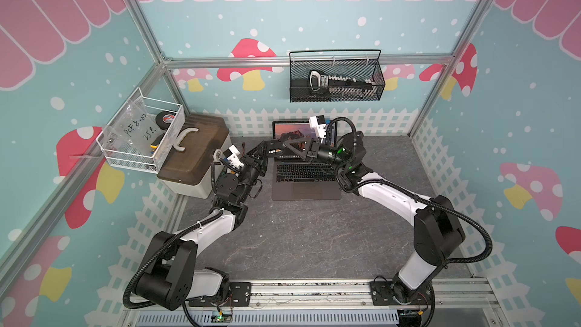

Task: Insert the wireless mouse receiver into the laptop
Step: Close the lid on the mouse.

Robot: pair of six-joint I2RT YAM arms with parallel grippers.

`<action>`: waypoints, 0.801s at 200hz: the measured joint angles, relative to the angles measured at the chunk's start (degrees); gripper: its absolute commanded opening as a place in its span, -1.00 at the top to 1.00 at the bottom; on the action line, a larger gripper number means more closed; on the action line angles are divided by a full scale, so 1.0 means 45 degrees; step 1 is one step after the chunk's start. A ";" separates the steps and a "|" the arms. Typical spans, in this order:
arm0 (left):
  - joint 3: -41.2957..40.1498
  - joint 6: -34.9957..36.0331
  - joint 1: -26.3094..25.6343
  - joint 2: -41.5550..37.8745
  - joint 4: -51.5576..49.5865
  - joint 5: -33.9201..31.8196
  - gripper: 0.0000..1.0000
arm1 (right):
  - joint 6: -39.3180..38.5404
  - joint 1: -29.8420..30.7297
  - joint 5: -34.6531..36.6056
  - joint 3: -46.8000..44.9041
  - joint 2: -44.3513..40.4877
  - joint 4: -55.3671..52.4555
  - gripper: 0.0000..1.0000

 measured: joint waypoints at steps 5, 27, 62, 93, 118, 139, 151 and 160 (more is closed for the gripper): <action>0.0005 0.0000 0.0000 0.0000 -0.0005 -0.0005 1.00 | 0.0063 0.0000 -0.0005 0.0000 0.0068 0.0073 1.00; 0.0000 0.0000 0.0000 0.0000 -0.0005 -0.0034 1.00 | 0.0335 0.0000 -0.0039 0.0000 0.0350 0.0316 1.00; 0.0005 0.0000 0.0000 0.0000 -0.0053 -0.0039 1.00 | 0.0627 0.0000 -0.0151 0.0000 0.0495 0.0442 1.00; 0.0000 -0.0053 0.0000 0.0000 -0.0112 -0.0039 1.00 | 0.0777 0.0000 -0.0248 0.0000 0.0554 0.0724 1.00; 0.0000 -0.0097 0.0000 -0.0015 -0.0136 -0.0068 1.00 | 0.0908 0.0000 -0.0272 0.0000 0.0763 0.0850 1.00; 0.0000 -0.0097 0.0000 -0.0044 -0.0282 -0.0092 1.00 | 0.0986 0.0000 -0.0306 0.0000 0.0831 0.0923 1.00; 0.0000 -0.0097 0.0000 -0.0049 -0.0291 -0.0092 1.00 | 0.1001 0.0000 -0.0306 0.0000 0.0831 0.0942 1.00; 0.0000 -0.0097 0.0000 -0.0049 -0.0291 -0.0092 1.00 | 0.1005 0.0000 -0.0306 0.0000 0.0831 0.0942 1.00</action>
